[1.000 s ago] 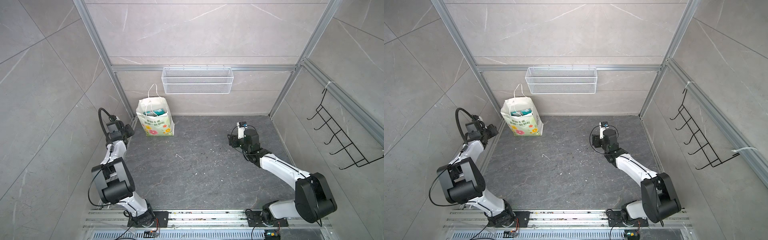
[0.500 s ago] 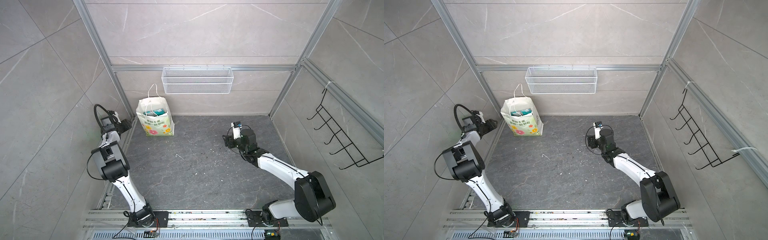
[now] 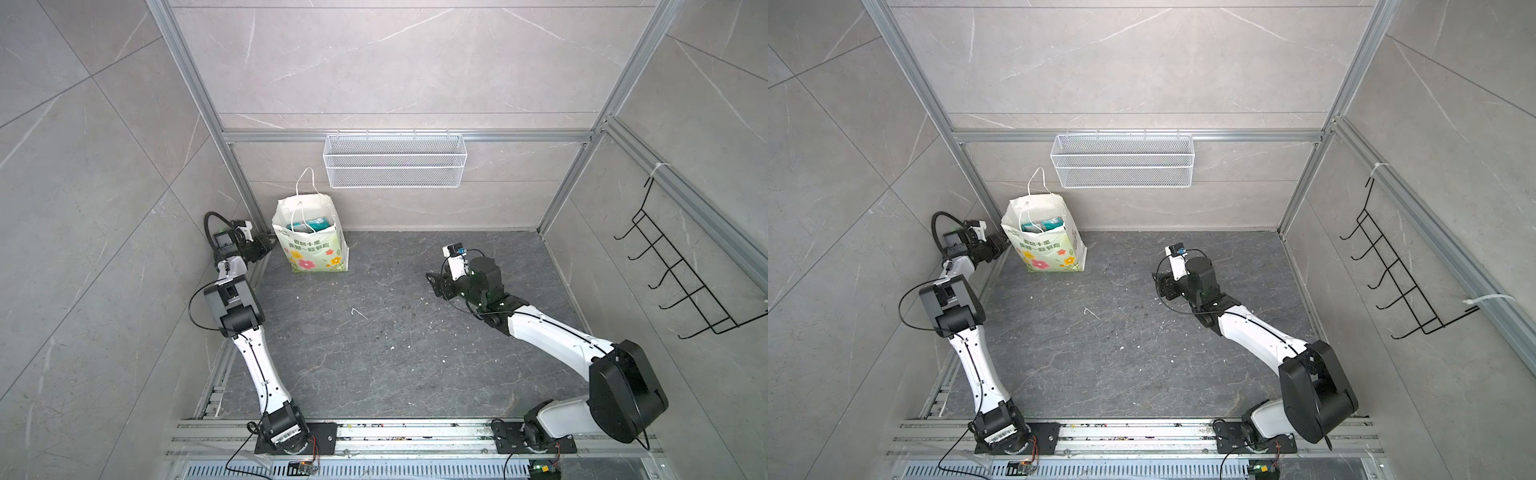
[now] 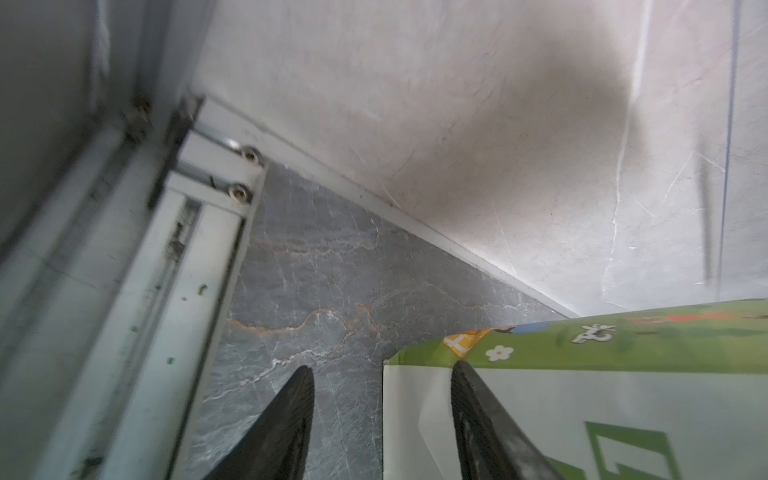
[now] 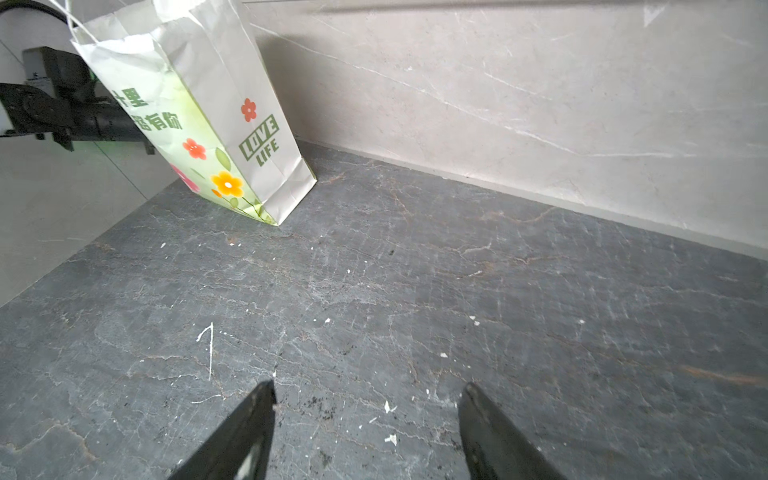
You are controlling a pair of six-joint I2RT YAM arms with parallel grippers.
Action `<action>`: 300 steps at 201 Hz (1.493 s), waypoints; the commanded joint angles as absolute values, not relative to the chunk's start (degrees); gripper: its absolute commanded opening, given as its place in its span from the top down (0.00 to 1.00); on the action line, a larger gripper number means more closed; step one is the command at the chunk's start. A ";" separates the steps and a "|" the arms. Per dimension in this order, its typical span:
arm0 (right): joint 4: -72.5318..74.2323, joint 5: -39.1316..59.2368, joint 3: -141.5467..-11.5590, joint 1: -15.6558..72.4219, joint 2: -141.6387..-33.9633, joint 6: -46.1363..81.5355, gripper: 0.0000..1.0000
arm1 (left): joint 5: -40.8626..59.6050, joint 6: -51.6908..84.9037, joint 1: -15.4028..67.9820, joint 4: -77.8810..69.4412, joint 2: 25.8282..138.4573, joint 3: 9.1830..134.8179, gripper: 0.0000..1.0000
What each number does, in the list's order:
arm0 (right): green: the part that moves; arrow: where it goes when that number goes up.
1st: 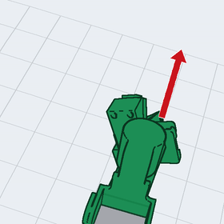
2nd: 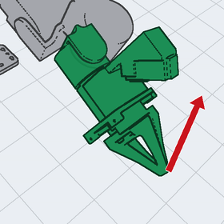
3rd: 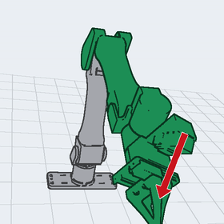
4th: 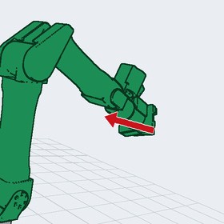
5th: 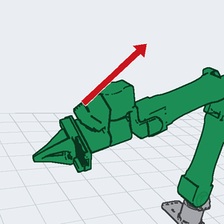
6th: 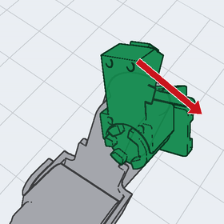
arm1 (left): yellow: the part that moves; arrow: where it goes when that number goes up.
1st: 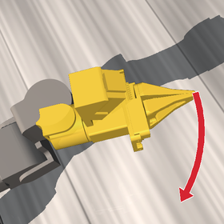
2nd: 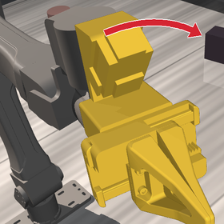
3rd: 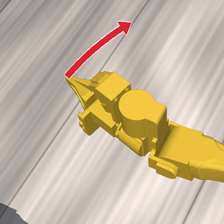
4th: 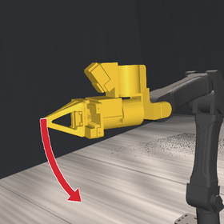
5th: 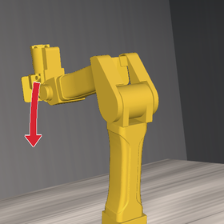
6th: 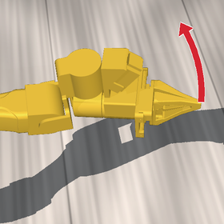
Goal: Take the snacks out of the paper bag
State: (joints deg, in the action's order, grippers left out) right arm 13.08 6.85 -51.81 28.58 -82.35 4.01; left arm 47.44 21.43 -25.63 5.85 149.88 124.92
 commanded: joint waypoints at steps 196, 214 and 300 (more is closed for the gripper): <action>23.46 4.57 -45.88 31.44 -76.89 3.12 0.30 | 61.70 20.45 -15.54 6.10 151.97 130.62 0.44; 23.91 1.72 -46.09 31.46 -77.08 4.39 0.30 | 61.79 18.33 -14.70 5.25 148.64 126.13 0.44; 29.05 -6.30 -47.44 31.49 -78.66 7.24 0.27 | 57.70 16.82 -9.65 -2.84 135.45 105.05 0.44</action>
